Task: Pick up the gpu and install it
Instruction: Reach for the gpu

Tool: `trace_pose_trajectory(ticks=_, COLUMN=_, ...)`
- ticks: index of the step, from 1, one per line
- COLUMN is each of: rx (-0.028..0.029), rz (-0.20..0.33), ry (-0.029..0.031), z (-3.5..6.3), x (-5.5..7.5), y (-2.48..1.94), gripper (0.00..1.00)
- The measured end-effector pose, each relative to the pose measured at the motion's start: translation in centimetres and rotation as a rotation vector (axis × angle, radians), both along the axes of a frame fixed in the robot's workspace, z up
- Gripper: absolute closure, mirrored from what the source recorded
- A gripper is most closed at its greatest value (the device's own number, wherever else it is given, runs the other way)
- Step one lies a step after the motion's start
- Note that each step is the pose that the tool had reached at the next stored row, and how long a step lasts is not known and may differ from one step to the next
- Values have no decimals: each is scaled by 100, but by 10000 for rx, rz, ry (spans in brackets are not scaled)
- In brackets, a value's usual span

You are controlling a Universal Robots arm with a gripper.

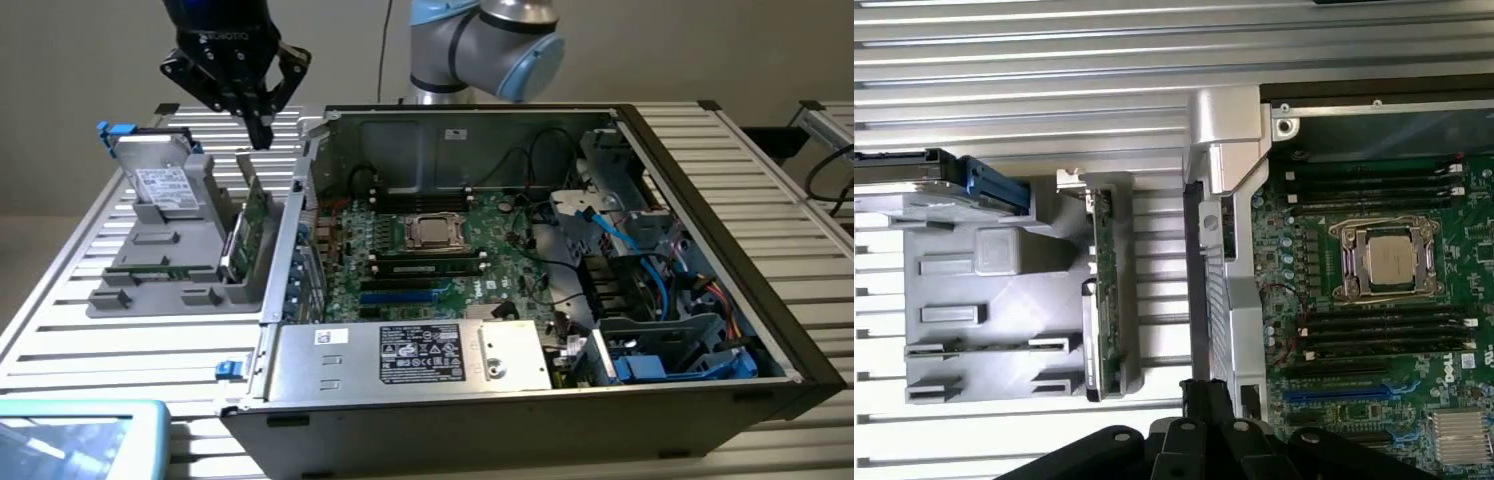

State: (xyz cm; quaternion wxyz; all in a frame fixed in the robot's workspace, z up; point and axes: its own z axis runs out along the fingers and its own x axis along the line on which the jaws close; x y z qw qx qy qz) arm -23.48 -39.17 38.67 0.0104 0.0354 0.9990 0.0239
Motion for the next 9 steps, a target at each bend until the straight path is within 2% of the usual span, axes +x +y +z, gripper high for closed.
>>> trace_pose_trajectory(ticks=4, rx=-4, rz=-1, ry=-2, z=-37, x=-172, y=44, gripper=88)
trace_pose_trajectory(ticks=9, rx=-7, rz=0, ry=1, z=-86, x=-330, y=149, gripper=88)
